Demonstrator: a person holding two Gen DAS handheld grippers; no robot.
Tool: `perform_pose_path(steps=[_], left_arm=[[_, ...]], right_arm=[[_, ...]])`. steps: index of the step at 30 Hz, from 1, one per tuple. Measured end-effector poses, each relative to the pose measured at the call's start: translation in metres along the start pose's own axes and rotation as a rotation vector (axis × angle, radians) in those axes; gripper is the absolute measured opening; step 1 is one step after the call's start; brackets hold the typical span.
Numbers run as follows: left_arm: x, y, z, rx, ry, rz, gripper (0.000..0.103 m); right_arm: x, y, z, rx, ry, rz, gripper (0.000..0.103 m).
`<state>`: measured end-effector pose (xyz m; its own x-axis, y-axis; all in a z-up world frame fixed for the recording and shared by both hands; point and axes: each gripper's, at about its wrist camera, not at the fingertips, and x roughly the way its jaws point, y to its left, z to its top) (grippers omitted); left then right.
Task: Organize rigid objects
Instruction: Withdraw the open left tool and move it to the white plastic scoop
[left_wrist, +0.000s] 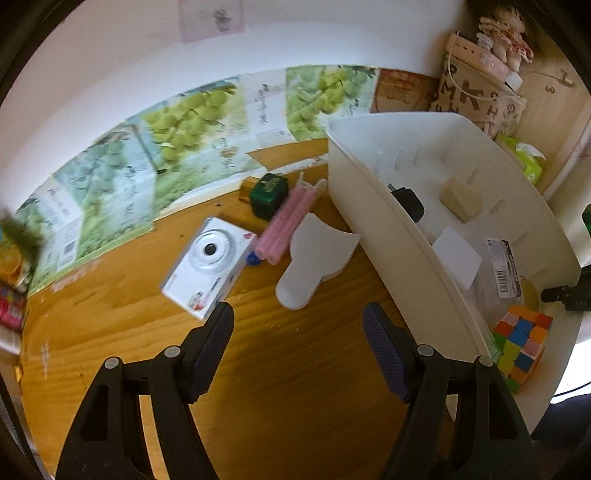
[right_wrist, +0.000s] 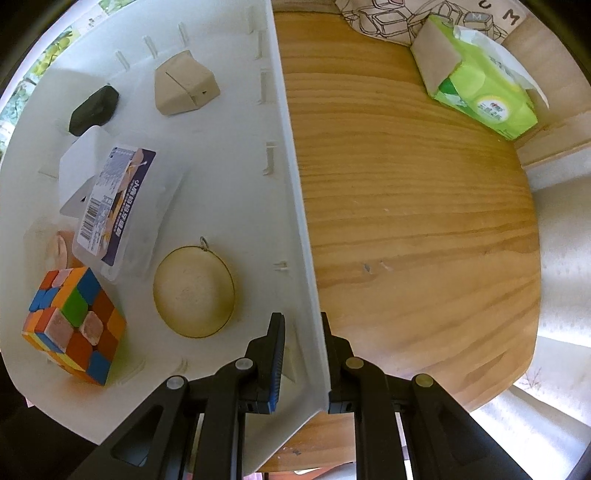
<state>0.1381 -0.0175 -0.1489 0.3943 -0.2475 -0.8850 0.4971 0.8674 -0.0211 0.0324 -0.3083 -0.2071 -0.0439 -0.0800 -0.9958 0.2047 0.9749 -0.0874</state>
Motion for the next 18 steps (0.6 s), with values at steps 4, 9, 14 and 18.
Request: perform_pose_path(steps=[4, 9, 14, 18], left_arm=[[0.019, -0.001, 0.01, 0.019, 0.023, -0.026, 0.076], [0.04, 0.001, 0.02, 0.009, 0.055, -0.027, 0.076], [0.052, 0.002, 0.026, 0.006, 0.077, -0.019, 0.076], [0.059, 0.004, 0.028, -0.003, 0.093, -0.022, 0.076]], right_arm=[[0.001, 0.001, 0.0, 0.011, 0.005, -0.012, 0.017], [0.003, 0.0, 0.002, 0.031, 0.013, -0.009, 0.017], [0.004, -0.003, 0.003, 0.038, 0.018, 0.001, 0.017], [0.006, -0.006, 0.005, 0.036, 0.025, 0.007, 0.017]])
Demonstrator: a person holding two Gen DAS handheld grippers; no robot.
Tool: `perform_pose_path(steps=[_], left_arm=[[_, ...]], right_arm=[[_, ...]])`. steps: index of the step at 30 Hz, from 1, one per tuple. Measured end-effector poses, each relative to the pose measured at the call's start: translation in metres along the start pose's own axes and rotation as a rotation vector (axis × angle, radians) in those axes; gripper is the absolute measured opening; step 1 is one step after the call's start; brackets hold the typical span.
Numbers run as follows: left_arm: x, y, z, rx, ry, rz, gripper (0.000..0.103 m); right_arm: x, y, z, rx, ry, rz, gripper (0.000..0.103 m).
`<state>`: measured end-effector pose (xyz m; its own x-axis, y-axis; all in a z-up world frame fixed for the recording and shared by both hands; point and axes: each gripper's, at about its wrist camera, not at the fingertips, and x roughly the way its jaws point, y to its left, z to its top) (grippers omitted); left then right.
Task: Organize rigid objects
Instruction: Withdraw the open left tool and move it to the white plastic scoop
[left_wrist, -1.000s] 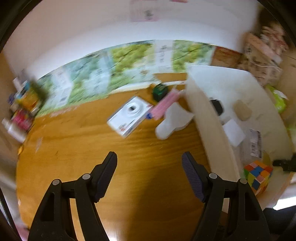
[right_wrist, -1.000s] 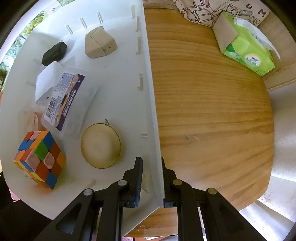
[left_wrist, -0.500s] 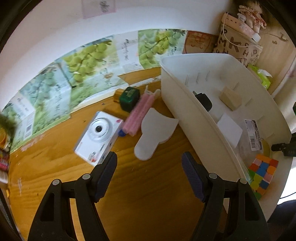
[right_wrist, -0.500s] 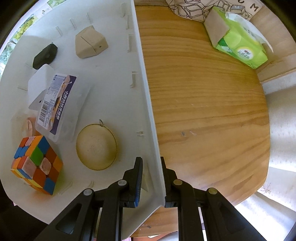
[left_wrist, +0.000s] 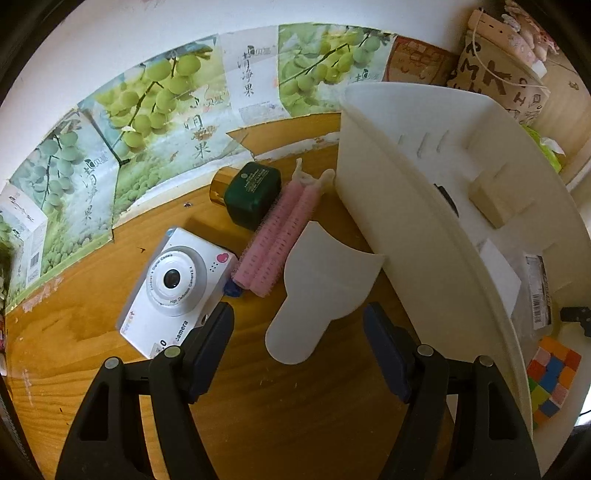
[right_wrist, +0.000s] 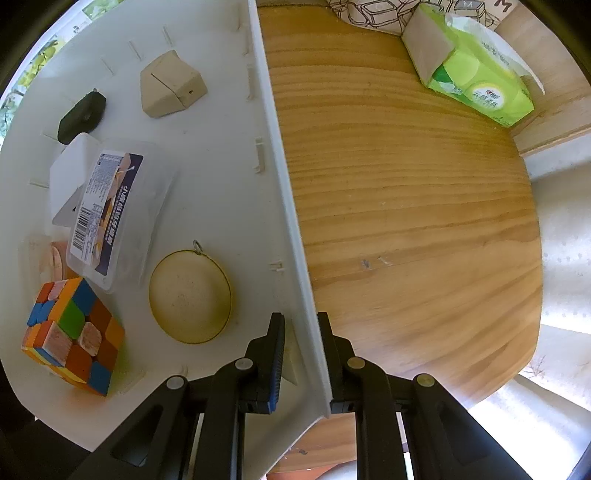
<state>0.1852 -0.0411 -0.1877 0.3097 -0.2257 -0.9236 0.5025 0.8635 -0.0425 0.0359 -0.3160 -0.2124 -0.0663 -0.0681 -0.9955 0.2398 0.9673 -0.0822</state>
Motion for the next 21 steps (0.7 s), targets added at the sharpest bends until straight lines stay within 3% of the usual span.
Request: perform_pose_path(steps=[13, 21], left_arm=[[0.018, -0.002, 0.002, -0.003, 0.054, -0.004, 0.075], [0.025, -0.004, 0.005, -0.007, 0.034, -0.006, 0.075]], right_arm=[[0.005, -0.004, 0.001, 0.001, 0.007, 0.01, 0.017], [0.005, -0.004, 0.001, 0.003, 0.006, 0.01, 0.017]])
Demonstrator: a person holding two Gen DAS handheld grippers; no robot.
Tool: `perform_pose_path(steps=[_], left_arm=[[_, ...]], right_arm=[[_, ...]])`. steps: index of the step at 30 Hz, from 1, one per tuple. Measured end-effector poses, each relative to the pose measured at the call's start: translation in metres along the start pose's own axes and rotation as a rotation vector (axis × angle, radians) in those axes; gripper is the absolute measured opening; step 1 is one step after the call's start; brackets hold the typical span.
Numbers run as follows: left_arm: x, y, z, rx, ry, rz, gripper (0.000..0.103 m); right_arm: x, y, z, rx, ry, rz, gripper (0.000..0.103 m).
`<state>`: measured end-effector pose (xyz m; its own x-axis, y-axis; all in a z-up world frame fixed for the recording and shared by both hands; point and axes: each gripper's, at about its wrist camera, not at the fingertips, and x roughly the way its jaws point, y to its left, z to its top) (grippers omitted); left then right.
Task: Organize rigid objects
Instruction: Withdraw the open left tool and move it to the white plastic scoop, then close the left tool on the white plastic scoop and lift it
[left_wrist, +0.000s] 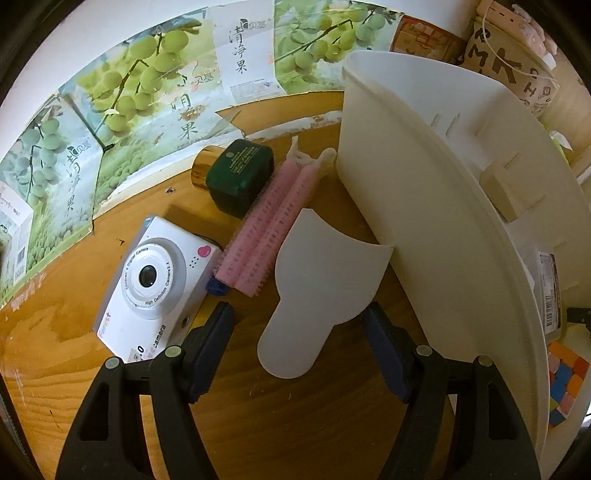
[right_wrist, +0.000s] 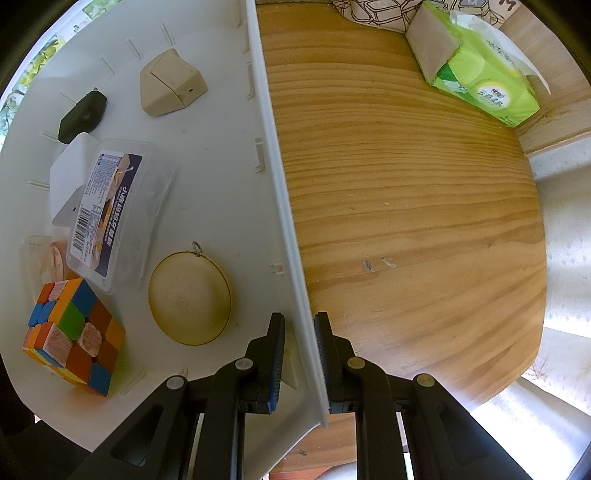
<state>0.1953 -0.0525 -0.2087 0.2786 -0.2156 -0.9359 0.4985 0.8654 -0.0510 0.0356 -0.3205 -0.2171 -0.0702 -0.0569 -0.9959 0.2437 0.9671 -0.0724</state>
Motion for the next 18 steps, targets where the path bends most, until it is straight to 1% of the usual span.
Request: perform_pose_path(steps=[4, 7, 11, 12, 13, 18], left_arm=[[0.0026, -0.0005, 0.0038, 0.013, -0.009, -0.009, 0.073], [0.0025, -0.0037, 0.005, 0.032, -0.018, -0.028, 0.064], [0.004, -0.0066, 0.0078, 0.044, -0.023, -0.029, 0.06], [0.0037, -0.0073, 0.008, 0.045, -0.025, -0.031, 0.058], [0.0026, -0.008, 0.0082, 0.047, -0.032, -0.036, 0.053], [-0.0026, -0.0069, 0.003, 0.046, -0.03, -0.049, 0.045]], right_arm=[[-0.0005, 0.0004, -0.0004, 0.001, -0.001, -0.001, 0.017], [-0.0005, 0.0003, -0.0005, 0.003, 0.0, -0.001, 0.017], [-0.0005, 0.0001, -0.0006, 0.003, -0.001, -0.001, 0.017], [-0.0001, 0.0007, -0.0011, 0.003, -0.001, -0.002, 0.017], [-0.0002, 0.0007, -0.0011, 0.004, -0.001, -0.001, 0.017], [-0.0002, 0.0004, -0.0012, 0.004, -0.001, -0.002, 0.017]])
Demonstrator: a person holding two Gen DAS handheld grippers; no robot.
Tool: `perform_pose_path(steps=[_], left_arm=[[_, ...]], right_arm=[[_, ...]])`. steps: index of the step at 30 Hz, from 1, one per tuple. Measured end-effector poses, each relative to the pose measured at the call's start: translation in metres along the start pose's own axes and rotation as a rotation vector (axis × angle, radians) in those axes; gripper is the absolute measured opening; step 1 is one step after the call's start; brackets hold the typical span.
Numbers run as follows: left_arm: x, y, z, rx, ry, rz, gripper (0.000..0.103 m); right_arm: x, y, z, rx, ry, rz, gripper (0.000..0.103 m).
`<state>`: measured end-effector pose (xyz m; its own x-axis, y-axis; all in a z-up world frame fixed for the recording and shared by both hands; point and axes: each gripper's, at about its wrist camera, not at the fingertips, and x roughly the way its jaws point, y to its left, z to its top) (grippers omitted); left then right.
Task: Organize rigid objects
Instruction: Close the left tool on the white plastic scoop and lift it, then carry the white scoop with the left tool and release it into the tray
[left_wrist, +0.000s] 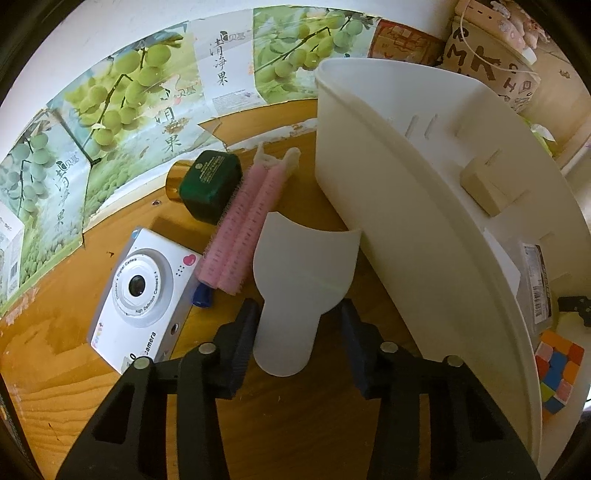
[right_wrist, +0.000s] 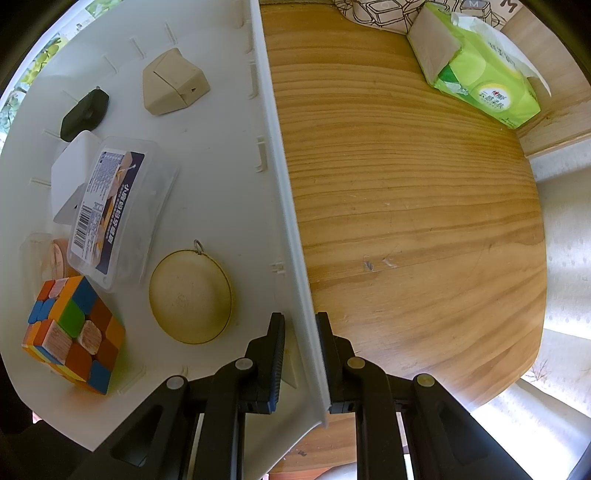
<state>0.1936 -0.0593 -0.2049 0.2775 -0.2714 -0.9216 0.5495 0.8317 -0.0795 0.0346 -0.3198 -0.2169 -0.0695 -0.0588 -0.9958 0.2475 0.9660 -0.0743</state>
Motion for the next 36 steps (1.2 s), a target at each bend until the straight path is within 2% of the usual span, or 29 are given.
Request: perform_pose_path(steps=[2, 11, 24, 36], left_arm=[[-0.002, 0.001, -0.003, 0.001, 0.002, -0.014, 0.032], [-0.013, 0.006, -0.022, -0.044, 0.005, -0.058, 0.032], [-0.032, 0.009, -0.058, -0.131, -0.007, -0.083, 0.032], [-0.082, 0.009, -0.084, -0.244, -0.131, -0.113, 0.032]], right_arm=[[0.0, 0.001, -0.001, -0.001, 0.0, 0.0, 0.017], [-0.001, 0.004, -0.002, -0.004, -0.005, -0.008, 0.018], [-0.004, 0.01, -0.007, -0.02, -0.022, -0.006, 0.018], [-0.013, 0.004, -0.009, -0.052, -0.045, 0.02, 0.018]])
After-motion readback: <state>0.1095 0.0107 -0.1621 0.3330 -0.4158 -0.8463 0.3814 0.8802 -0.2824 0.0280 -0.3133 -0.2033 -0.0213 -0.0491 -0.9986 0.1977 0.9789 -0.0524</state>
